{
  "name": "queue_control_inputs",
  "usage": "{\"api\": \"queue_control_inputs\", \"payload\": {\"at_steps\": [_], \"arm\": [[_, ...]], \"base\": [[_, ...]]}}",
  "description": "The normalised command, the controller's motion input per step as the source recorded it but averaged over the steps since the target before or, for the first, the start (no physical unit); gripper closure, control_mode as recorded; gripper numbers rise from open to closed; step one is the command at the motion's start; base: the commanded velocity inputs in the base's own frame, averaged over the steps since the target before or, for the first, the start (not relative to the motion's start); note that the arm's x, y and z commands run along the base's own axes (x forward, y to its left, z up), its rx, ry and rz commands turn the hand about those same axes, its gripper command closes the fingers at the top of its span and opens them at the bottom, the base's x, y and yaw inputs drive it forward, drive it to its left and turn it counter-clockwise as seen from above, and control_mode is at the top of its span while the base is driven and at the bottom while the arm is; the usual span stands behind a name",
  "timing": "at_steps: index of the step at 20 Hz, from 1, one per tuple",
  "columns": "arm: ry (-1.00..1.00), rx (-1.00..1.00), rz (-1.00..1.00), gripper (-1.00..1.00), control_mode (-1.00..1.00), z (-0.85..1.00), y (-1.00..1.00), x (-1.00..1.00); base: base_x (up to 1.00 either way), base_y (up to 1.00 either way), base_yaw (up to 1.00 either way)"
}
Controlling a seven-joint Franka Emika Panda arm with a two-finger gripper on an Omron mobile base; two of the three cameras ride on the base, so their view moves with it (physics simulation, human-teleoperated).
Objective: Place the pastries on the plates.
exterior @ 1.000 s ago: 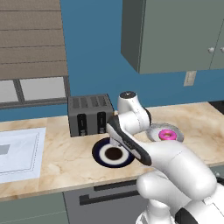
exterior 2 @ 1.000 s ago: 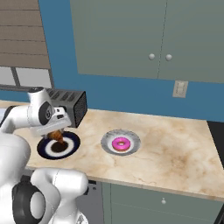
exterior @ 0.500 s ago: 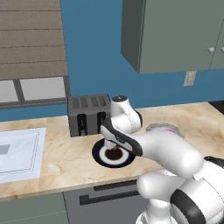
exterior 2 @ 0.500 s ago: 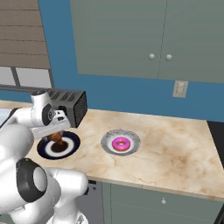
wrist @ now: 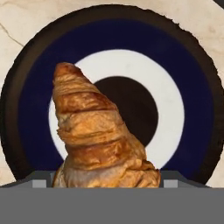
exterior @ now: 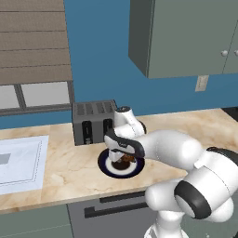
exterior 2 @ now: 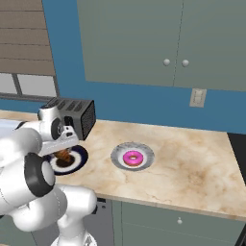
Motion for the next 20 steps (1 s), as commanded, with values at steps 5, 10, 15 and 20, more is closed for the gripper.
{"api": "queue_control_inputs", "payload": {"at_steps": [5,10,15,20], "arm": [[0.01,0.00,0.00,1.00,-1.00,-0.07,0.00,0.08],[0.03,-0.01,0.02,-1.00,-1.00,0.00,0.02,0.00],[0.00,0.00,0.00,-1.00,-1.00,0.01,0.06,0.00],[-0.10,0.00,0.00,-1.00,-1.00,0.04,0.18,0.00]], "base": [[0.00,0.00,0.00],[0.00,0.00,0.00],[0.00,0.00,0.00],[0.00,0.00,0.00]]}}
